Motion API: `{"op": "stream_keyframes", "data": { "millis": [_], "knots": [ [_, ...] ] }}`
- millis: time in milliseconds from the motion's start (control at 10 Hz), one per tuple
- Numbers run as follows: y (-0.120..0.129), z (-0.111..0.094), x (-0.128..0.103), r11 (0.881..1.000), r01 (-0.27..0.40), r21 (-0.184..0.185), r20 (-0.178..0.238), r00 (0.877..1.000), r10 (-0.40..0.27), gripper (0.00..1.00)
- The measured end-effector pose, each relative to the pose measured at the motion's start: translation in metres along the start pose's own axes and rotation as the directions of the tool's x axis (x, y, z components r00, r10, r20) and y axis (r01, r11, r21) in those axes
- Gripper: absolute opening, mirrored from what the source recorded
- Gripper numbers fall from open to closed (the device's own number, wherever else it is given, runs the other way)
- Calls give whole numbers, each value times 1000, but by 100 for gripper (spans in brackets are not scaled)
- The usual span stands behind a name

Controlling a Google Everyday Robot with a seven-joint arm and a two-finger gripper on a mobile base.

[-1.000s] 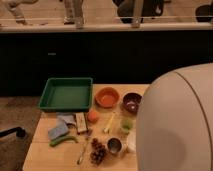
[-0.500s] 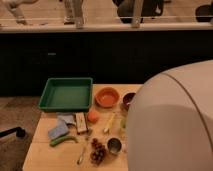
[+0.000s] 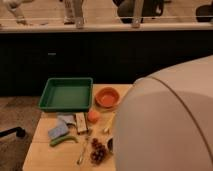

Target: Place brush in purple bowl

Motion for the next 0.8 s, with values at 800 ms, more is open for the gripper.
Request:
{"op": "stream_keyframes", "data": {
  "millis": [800],
  "knots": [
    [-17,17,63,999,11,-52,33,999,-9,0]
  ]
}}
